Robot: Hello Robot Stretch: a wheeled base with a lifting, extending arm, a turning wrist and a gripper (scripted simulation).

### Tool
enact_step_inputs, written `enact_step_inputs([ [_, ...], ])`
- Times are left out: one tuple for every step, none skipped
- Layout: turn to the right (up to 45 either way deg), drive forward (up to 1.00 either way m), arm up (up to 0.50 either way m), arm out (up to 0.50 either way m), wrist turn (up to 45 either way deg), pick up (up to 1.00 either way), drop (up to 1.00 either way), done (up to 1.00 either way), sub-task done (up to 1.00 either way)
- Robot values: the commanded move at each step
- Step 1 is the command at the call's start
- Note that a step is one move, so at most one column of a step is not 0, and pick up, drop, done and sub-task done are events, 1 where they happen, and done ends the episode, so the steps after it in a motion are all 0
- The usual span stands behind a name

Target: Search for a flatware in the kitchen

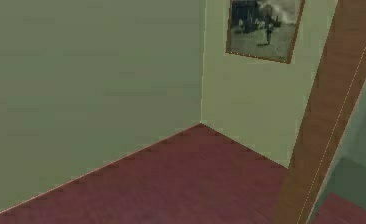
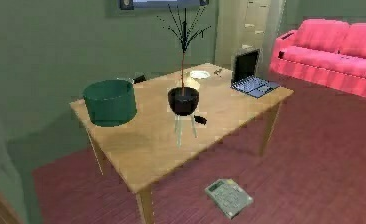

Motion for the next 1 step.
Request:
enact_step_inputs([
  [0.0, 0.40, 0.00, 0.00, 0.0, 0.00, 0.00, 0.00, 0.00],
])
